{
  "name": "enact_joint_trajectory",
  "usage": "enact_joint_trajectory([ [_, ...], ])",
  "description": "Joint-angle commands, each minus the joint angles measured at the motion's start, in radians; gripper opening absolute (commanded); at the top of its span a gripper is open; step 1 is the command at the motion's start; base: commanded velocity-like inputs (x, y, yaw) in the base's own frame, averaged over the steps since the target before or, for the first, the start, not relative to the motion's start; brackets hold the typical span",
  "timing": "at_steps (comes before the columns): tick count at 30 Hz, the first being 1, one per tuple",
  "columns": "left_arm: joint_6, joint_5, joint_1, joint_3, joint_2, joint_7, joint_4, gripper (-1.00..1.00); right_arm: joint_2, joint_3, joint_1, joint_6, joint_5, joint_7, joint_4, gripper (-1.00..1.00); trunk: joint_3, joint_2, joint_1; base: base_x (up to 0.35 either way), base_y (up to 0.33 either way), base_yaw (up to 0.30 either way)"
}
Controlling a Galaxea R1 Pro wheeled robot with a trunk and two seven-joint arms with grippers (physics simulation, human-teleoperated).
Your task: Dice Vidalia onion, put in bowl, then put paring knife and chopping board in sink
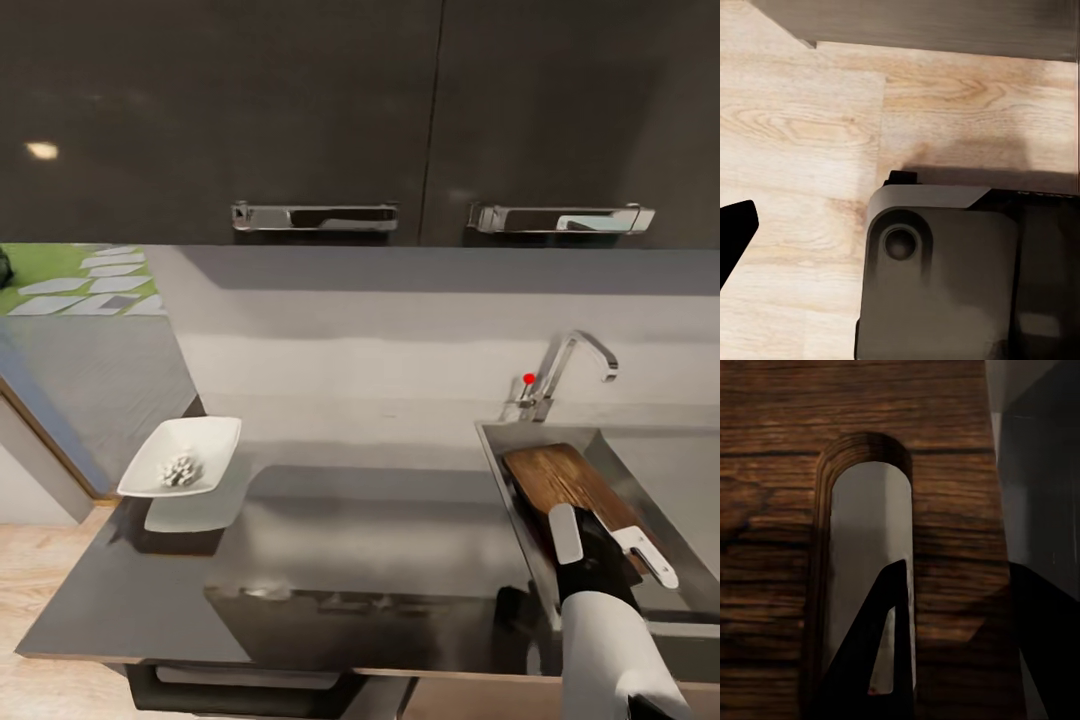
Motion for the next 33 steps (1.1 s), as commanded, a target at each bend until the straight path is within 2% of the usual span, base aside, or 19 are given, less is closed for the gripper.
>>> enact_joint_trajectory([
  [1,-0.007,0.009,-0.002,-0.009,-0.001,0.001,0.004,1.0,0.001,-0.002,-0.001,0.001,0.002,-0.001,0.004,-1.0,-0.002,-0.002,0.001,0.238,-0.095,0.0],
  [15,-0.007,0.009,-0.002,-0.009,-0.001,0.001,0.004,1.0,-0.006,-0.01,0.0,-0.088,0.0,0.003,0.099,-1.0,-0.002,-0.002,0.001,0.055,-0.029,0.0],
  [17,-0.007,0.009,-0.002,-0.009,-0.001,0.001,0.004,1.0,-0.007,-0.012,0.0,-0.091,-0.017,0.004,0.105,-1.0,-0.002,-0.002,0.001,0.0,0.0,0.0],
  [21,-0.007,0.009,-0.002,-0.009,-0.002,0.001,0.004,1.0,-0.028,-0.01,0.0,-0.093,-0.094,0.005,0.112,-1.0,-0.002,-0.002,0.001,0.0,0.0,0.0],
  [29,-0.007,0.009,-0.002,-0.009,-0.004,0.001,0.004,1.0,-0.036,-0.011,0.0,-0.094,-0.11,0.007,0.141,-1.0,-0.002,-0.002,0.001,0.0,0.0,0.0],
  [30,-0.007,0.009,-0.002,-0.009,-0.004,0.001,0.004,1.0,-0.036,-0.011,-0.001,-0.094,-0.11,0.007,0.141,1.0,-0.002,-0.002,0.001,0.0,0.0,0.0],
  [33,-0.007,0.009,-0.002,-0.009,-0.004,0.001,0.004,1.0,-0.035,-0.011,0.0,-0.094,-0.112,0.007,0.141,1.0,-0.002,-0.002,0.001,0.0,0.0,0.0],
])
